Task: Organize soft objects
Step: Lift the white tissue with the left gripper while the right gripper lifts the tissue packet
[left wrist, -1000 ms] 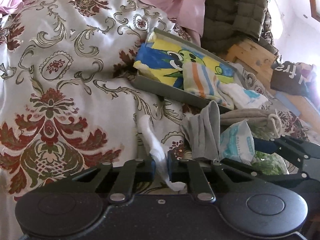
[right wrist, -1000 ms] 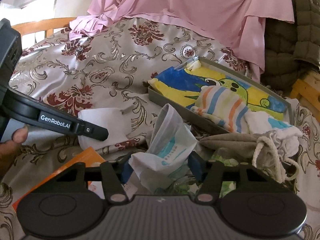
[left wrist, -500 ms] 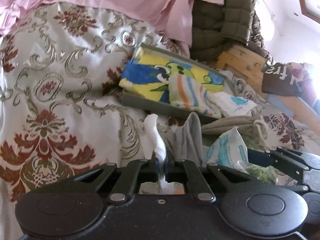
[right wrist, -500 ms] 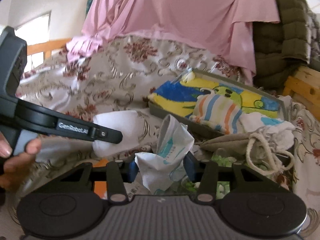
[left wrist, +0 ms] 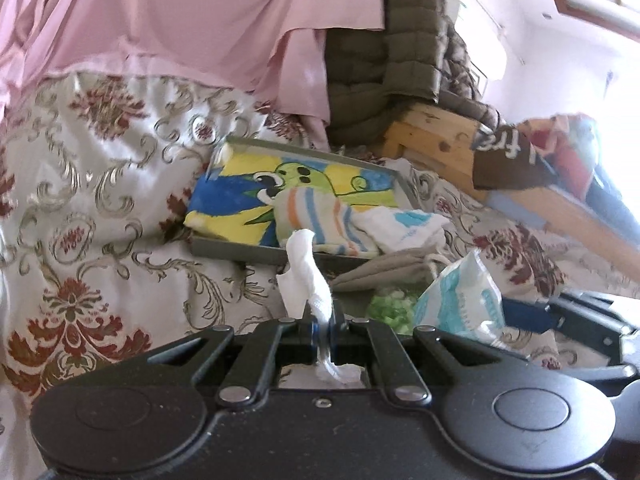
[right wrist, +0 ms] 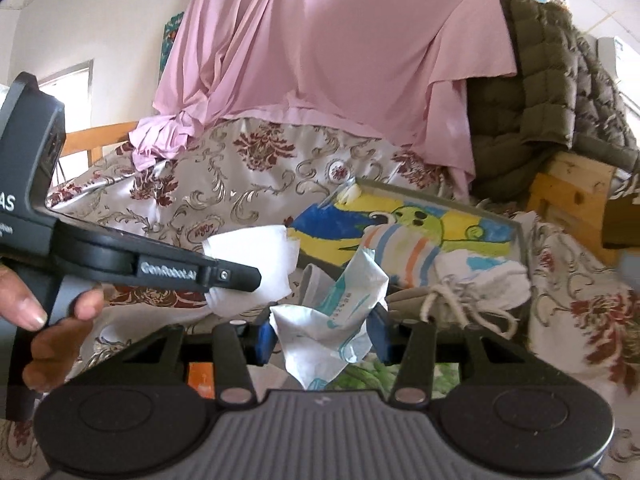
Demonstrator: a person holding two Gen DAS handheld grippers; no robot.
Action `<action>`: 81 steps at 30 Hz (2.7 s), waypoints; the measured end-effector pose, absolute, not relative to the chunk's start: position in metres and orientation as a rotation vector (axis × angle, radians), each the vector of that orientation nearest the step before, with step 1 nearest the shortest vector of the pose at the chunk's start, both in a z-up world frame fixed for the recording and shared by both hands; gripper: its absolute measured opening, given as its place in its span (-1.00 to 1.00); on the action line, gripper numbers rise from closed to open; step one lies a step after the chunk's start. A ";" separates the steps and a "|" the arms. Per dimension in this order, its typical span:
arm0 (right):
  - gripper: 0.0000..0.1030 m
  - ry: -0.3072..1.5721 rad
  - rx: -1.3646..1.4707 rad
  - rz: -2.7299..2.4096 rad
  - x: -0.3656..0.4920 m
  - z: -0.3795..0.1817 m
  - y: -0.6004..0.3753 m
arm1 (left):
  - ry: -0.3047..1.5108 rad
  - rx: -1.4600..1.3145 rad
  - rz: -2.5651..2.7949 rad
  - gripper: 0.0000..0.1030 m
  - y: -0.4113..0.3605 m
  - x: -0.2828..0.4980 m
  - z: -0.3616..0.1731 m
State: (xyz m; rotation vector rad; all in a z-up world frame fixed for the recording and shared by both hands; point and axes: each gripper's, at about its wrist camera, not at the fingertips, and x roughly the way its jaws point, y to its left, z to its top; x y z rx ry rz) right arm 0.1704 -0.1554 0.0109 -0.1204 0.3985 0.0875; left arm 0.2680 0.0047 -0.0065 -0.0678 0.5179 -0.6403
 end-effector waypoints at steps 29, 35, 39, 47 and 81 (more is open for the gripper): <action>0.00 0.285 -0.008 0.034 0.037 0.039 -0.226 | 0.546 -0.094 -0.586 -0.90 -0.040 0.135 0.037; 0.01 0.261 0.052 0.027 0.045 0.045 -0.247 | 0.539 -0.088 -0.549 -0.90 -0.058 0.140 0.051; 0.01 0.240 0.088 0.029 0.050 0.049 -0.258 | 0.532 -0.098 -0.536 -0.90 -0.072 0.146 0.059; 0.01 0.207 0.139 0.013 0.053 0.052 -0.276 | 0.526 -0.088 -0.501 -0.90 -0.090 0.153 0.070; 0.02 0.147 0.123 -0.030 0.169 0.069 -0.338 | 0.482 0.001 -0.558 -0.86 -0.189 0.284 0.113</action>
